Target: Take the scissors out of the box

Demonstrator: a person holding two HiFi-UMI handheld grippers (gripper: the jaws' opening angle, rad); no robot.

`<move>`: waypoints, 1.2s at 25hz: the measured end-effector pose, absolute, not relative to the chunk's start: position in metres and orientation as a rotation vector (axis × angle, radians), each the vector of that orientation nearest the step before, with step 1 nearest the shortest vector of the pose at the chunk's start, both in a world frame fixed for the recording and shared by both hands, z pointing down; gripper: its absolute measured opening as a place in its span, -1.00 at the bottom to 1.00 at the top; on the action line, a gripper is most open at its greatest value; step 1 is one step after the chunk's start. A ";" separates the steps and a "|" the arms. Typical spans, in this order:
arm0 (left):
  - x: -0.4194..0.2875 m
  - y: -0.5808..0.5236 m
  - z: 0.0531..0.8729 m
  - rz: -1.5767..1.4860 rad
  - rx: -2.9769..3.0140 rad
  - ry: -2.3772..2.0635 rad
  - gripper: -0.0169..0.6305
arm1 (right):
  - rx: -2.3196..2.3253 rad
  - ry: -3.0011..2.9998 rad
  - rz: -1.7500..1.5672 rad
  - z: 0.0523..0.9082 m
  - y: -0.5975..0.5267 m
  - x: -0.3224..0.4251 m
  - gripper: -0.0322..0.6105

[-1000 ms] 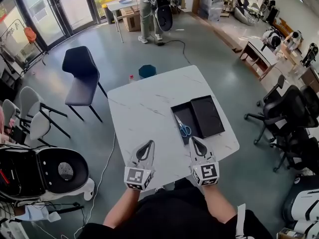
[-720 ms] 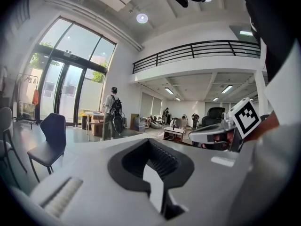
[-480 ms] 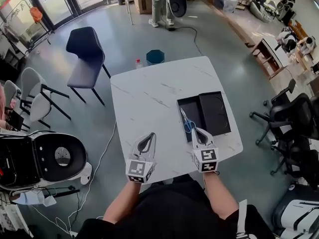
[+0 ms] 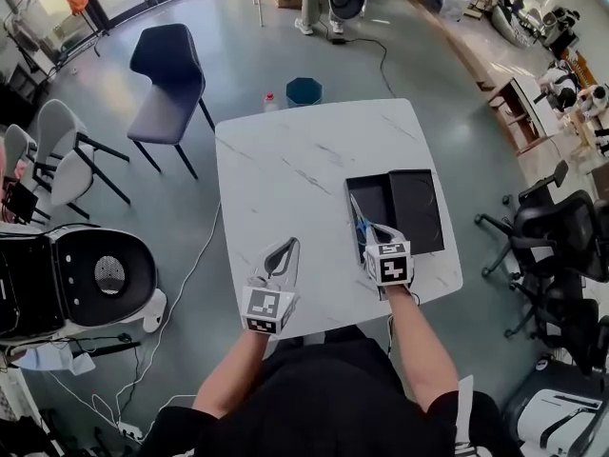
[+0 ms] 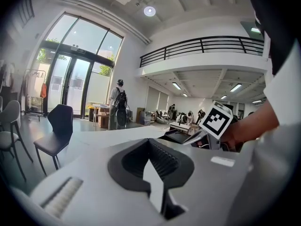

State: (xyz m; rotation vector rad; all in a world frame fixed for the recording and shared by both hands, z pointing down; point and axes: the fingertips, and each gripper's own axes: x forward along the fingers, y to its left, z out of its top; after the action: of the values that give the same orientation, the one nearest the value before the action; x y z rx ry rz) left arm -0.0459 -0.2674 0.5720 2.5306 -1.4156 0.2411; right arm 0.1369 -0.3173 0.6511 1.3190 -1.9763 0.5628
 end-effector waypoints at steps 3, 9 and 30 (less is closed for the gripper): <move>-0.047 -0.269 0.571 0.237 2.530 -1.416 -0.92 | 1.281 -1.901 0.649 0.669 -0.323 0.140 -0.87; -0.046 -0.269 0.569 0.227 2.524 -1.426 -0.92 | 1.198 -1.800 0.766 0.697 -0.325 0.147 -0.61; -0.043 -0.261 0.569 0.222 2.515 -1.430 -0.92 | 0.957 -1.543 0.932 0.752 -0.324 0.150 -0.63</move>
State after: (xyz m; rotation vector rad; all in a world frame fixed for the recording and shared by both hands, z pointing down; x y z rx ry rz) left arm -0.0433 -0.2606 0.5687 2.5149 -1.4302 0.2216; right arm 0.1499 -0.3242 0.7518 0.9572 -1.5435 0.9318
